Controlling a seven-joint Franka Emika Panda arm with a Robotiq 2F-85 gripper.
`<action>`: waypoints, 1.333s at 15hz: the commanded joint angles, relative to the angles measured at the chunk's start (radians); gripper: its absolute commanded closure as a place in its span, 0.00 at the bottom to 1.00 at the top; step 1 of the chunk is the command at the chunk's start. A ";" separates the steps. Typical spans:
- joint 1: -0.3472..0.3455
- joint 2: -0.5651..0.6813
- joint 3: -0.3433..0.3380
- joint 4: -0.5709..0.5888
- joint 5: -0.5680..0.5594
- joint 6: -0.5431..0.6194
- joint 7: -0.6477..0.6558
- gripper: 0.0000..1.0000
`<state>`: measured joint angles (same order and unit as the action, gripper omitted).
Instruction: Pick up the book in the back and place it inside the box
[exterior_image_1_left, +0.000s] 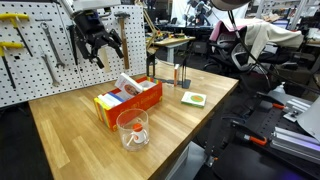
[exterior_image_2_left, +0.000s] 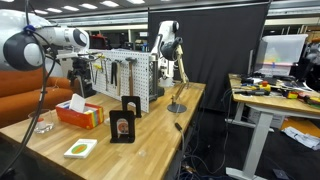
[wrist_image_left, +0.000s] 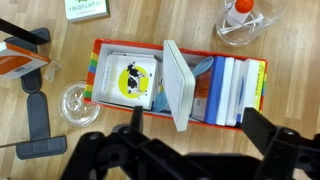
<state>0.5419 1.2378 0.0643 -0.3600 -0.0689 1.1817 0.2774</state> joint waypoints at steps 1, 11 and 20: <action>0.002 -0.009 -0.011 -0.016 0.009 0.006 -0.002 0.00; 0.007 0.058 -0.047 0.012 -0.025 0.039 0.021 0.00; 0.008 0.113 -0.052 0.002 -0.024 0.034 0.003 0.12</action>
<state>0.5471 1.3443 0.0211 -0.3726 -0.0904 1.2238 0.2938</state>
